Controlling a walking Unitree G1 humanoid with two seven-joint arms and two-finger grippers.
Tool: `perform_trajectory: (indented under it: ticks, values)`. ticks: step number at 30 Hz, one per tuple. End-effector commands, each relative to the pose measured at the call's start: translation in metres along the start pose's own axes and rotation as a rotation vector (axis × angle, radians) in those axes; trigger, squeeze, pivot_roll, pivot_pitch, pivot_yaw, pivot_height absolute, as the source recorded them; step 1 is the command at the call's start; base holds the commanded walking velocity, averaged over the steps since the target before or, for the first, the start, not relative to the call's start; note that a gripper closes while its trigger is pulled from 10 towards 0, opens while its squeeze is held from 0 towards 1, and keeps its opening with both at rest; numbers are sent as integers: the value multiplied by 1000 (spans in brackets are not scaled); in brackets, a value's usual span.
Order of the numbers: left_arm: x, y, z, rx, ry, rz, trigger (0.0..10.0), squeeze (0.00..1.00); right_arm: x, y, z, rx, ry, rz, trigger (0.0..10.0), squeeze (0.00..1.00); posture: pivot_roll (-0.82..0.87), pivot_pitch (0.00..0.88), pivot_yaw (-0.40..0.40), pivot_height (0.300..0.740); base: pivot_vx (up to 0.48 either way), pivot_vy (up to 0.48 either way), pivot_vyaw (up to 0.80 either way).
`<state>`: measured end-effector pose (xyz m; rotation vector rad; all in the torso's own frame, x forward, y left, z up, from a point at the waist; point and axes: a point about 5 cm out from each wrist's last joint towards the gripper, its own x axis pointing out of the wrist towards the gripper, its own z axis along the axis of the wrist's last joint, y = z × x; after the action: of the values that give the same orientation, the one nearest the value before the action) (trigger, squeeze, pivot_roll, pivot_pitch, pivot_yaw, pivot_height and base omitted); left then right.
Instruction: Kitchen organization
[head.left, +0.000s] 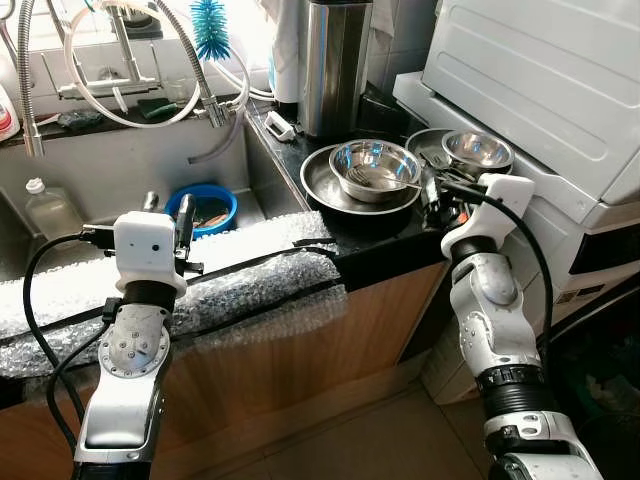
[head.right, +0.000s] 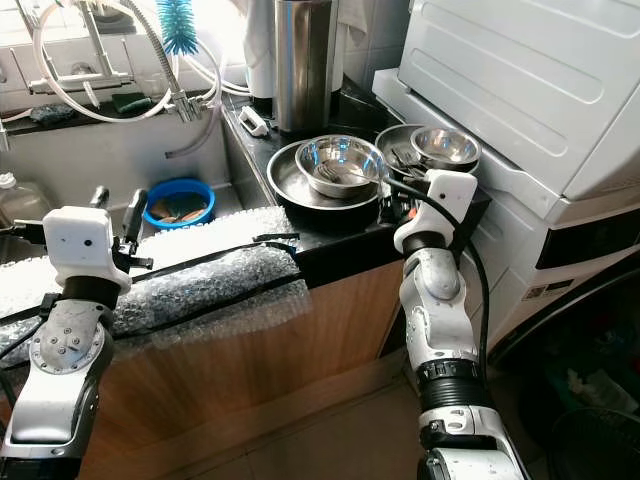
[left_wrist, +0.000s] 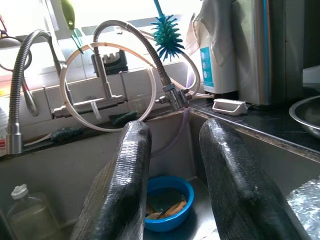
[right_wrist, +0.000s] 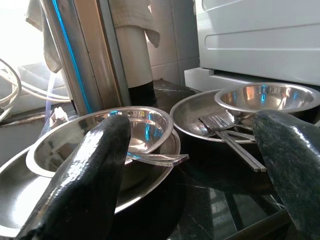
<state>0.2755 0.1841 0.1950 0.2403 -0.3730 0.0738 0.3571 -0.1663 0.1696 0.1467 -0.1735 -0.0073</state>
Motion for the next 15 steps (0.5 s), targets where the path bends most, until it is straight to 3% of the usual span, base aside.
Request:
perform_trajectory:
  ticks: [1, 15]
  values:
    - [2, -1, -1, 22, 10, -9, 10000, 0, 1, -2, -3, -3, 26, -15, 10000, 0, -67, 0, -51, 727, 0, 0, 0]
    - [1, -2, -1, 21, 13, -11, 10000, 0, 3, 5, -16, 11, 96, 52, 10000, 0, -60, 0, -55, 727, 0, 0, 0]
